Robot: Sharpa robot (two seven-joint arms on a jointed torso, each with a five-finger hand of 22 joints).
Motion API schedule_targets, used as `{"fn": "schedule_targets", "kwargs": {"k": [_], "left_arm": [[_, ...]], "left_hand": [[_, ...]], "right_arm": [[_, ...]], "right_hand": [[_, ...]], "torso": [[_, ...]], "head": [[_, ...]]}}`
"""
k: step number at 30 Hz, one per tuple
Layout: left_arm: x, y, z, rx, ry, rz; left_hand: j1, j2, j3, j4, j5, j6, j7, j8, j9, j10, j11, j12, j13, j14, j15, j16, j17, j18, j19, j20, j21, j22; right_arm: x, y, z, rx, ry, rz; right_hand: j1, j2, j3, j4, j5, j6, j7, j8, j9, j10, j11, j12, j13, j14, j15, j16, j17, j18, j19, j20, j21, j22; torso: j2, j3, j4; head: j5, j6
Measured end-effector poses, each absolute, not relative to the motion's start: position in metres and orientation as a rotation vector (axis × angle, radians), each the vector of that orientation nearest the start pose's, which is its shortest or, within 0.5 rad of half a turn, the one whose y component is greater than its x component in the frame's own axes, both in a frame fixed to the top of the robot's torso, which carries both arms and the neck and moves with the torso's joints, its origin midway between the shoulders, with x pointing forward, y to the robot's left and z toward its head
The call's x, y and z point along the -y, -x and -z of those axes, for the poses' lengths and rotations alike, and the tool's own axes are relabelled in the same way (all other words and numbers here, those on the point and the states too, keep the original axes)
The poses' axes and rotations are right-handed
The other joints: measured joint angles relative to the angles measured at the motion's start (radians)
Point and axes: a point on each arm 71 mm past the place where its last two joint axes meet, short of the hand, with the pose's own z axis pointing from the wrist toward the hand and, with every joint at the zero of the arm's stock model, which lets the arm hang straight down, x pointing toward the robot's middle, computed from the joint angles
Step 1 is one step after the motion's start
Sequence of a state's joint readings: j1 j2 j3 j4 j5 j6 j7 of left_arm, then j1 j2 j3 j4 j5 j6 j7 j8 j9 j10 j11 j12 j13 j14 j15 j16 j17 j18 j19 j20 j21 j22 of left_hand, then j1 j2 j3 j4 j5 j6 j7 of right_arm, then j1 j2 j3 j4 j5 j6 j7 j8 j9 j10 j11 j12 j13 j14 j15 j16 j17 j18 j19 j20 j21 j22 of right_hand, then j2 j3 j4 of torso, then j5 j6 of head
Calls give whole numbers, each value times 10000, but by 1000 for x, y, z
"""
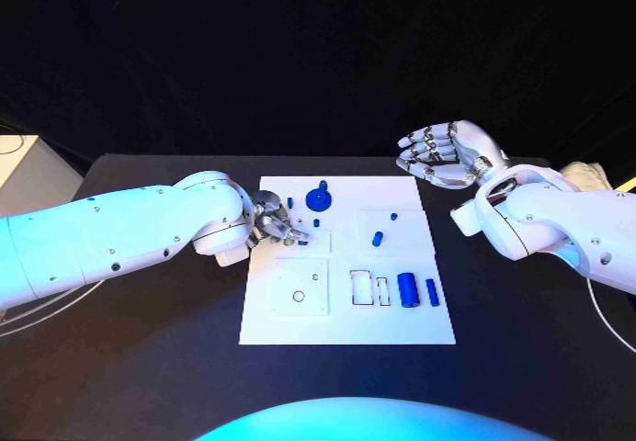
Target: Assemble the parts on the task board
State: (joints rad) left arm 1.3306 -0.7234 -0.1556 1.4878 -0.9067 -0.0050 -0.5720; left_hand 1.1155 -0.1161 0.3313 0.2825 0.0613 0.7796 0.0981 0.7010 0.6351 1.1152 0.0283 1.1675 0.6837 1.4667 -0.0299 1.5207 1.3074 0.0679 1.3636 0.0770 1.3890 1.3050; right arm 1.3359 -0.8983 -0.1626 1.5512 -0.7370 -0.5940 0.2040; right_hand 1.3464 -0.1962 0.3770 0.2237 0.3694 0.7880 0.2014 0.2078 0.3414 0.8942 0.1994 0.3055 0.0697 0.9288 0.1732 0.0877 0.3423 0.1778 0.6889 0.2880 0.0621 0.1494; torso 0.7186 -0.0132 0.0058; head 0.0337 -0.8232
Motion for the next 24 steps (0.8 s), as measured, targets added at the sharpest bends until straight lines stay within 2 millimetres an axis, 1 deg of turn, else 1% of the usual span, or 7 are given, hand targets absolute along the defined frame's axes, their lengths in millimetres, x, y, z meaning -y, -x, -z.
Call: {"fn": "schedule_targets", "kwargs": {"k": [4,6,9,11,13,14,24], "left_arm": [[-173,-489,206,-22918,3103,4586],[-172,-488,206,-22933,3089,4606],[-171,-488,206,-22949,3073,4633],[-171,-487,206,-22952,3074,4641],[-171,-487,206,-22950,3077,4644],[-171,-487,206,-22949,3079,4645],[-171,-488,206,-22920,3123,4647]], "left_hand": [[124,-40,50,-13,0,0,0,0,-16,0,0,0,0,0,0,0,0,1,0,0,0,0],[199,13,72,-12,0,22,22,39,-34,0,0,0,5,0,0,0,0,1,0,0,0,3],[249,-23,129,-15,0,57,14,60,-56,19,-19,0,5,0,0,0,0,1,-1,0,0,13],[299,26,194,-24,0,72,-1,60,-73,35,-35,0,5,0,0,0,0,1,-1,0,0,14],[350,-25,211,-8,0,71,-1,60,-91,35,-35,0,5,0,0,0,0,1,-1,0,0,21],[381,11,243,-11,0,72,-1,59,-92,35,-35,0,5,0,0,0,0,1,-1,0,0,21],[395,24,264,-11,0,71,-1,60,-105,35,-34,0,3,0,0,0,0,1,-1,0,1,20]], "right_arm": [[232,-491,145,-14238,-4019,-10055],[231,-491,145,-14247,-4018,-10057],[231,-491,145,-14259,-4017,-10057],[231,-492,145,-14266,-4017,-10053],[231,-492,146,-14273,-4018,-10051],[231,-492,146,-14276,-4017,-10052],[232,-492,146,-14312,-4022,-10053]], "right_hand": [[0,0,0,0,0,0,0,0,0,0,0,0,0,0,0,0,0,0,0,0,0,0],[0,0,0,0,0,0,0,0,0,0,0,0,1,0,0,0,0,0,0,0,0,0],[0,0,0,0,0,0,0,0,0,0,0,0,1,0,0,0,0,0,0,0,0,0],[0,0,0,0,0,0,0,0,0,0,0,0,1,0,0,0,0,0,1,0,0,0],[0,0,0,0,0,0,0,0,0,0,0,0,1,0,0,0,-10,0,1,0,0,-15],[0,0,0,0,0,0,0,0,0,0,0,0,1,0,0,0,-10,0,1,0,0,-15],[-41,41,0,0,0,0,0,0,-1,0,0,0,-6,0,0,0,-11,0,-35,35,0,-28]], "torso": [[-1,4,0],[-1,5,0],[-2,6,0],[-3,6,0],[-3,6,1],[-3,6,1],[-1,7,1]], "head": [[0,-8],[0,-12],[-3,-17],[-6,-18],[-6,-19],[-6,-19],[-18,-2]]}}
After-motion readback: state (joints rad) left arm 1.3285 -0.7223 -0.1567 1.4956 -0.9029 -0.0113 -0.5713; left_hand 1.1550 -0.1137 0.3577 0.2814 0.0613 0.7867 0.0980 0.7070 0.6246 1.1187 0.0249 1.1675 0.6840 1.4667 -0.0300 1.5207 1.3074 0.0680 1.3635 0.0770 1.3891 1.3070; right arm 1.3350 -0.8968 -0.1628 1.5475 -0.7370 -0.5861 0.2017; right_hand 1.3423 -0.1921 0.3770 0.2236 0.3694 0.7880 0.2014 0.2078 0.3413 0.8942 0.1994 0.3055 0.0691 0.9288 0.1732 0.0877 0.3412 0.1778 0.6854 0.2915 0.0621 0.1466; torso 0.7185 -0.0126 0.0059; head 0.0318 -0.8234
